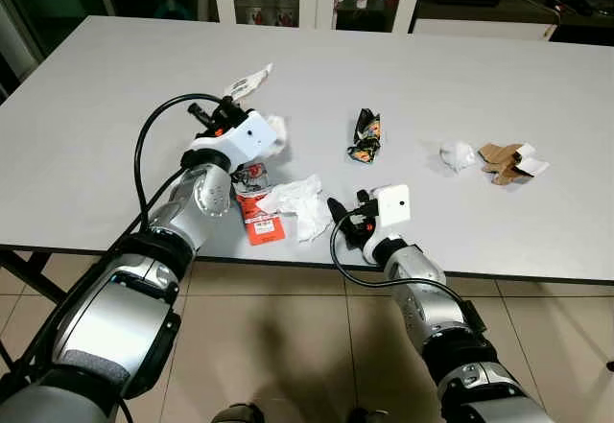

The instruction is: Picking trash to rubbish bin

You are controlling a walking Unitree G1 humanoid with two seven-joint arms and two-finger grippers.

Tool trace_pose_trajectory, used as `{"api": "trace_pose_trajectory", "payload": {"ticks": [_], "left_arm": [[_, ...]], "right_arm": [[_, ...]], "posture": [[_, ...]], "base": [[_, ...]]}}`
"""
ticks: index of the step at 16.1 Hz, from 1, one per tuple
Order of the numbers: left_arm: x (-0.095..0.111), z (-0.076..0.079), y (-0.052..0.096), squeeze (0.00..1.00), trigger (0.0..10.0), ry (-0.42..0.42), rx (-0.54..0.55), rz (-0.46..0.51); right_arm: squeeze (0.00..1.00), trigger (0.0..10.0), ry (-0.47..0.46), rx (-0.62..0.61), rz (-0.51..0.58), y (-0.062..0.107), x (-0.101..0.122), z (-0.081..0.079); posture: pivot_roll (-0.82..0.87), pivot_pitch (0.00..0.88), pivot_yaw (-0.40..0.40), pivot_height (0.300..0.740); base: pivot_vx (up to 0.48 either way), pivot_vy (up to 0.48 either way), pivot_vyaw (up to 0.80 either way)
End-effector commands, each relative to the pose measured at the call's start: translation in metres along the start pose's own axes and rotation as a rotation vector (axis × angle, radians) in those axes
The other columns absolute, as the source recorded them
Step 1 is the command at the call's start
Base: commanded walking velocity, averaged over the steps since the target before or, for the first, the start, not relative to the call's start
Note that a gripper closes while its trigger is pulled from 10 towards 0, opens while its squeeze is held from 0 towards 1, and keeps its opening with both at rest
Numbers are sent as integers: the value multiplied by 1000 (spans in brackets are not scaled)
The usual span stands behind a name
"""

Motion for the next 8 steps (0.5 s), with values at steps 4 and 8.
{"api": "trace_pose_trajectory", "payload": {"ticks": [4, 8], "left_arm": [[-5, 9, 7, 0, 10000, 26, -1, -18], [-4, 12, 8, 0, 10000, 45, -10, -26]], "right_arm": [[1000, 10000, -3, -20, 50, -4, 17, 3], [1000, 10000, -18, 11, 54, -4, 19, -3]], "posture": [[-2, 29, 0, 740], [-7, 28, 0, 740]], "base": [[0, 0, 0], [0, 0, 0]]}}
Point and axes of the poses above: a point about 5 cm out from each wrist's last joint towards the gripper, its own y axis pointing back from the gripper into the wrist, its own x axis along the axis of the wrist's last joint, z = x × y, the point moved 6 cm from there along -y, pointing out of the wrist towards the gripper, and after that the axes turned 15 degrees about -y, right-handed, at the moved point
